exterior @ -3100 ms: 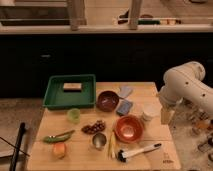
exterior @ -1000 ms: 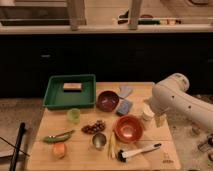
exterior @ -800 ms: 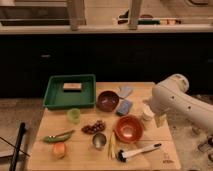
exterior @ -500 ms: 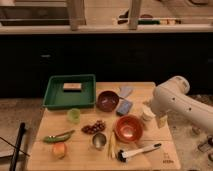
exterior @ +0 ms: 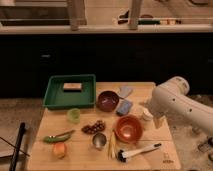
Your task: Stack cups into tray
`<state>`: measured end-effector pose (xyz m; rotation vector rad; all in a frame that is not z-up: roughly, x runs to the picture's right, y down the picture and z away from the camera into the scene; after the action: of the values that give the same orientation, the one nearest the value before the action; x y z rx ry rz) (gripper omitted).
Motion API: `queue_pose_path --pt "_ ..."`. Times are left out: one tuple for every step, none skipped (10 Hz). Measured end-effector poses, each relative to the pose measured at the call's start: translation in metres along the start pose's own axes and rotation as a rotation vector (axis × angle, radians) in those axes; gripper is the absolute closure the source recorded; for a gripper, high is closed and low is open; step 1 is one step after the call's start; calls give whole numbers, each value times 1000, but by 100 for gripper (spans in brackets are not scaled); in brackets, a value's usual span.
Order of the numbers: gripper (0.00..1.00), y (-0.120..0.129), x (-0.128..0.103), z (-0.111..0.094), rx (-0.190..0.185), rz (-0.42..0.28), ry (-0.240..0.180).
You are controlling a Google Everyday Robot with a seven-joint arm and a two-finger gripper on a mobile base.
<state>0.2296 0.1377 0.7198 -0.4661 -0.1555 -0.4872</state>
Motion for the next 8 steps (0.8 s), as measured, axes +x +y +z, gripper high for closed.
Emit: queue_pose_path --pt "20 -3 -9 -4 8 -36 -5" --pt "20 -8 -22 -7 12 -72 -13" --pt "20 -14 -33 -8 15 -105 -18" --pt "20 -17 -40 -9 15 -133 -21" --pt "20 -18 -47 -9 11 -162 -24" --pt "20 -21 -56 -9 6 -193 -26" --pt "20 -26 -69 -8 0 -220 -35" --pt "20 -28 -75 -8 -2 -226 -38"
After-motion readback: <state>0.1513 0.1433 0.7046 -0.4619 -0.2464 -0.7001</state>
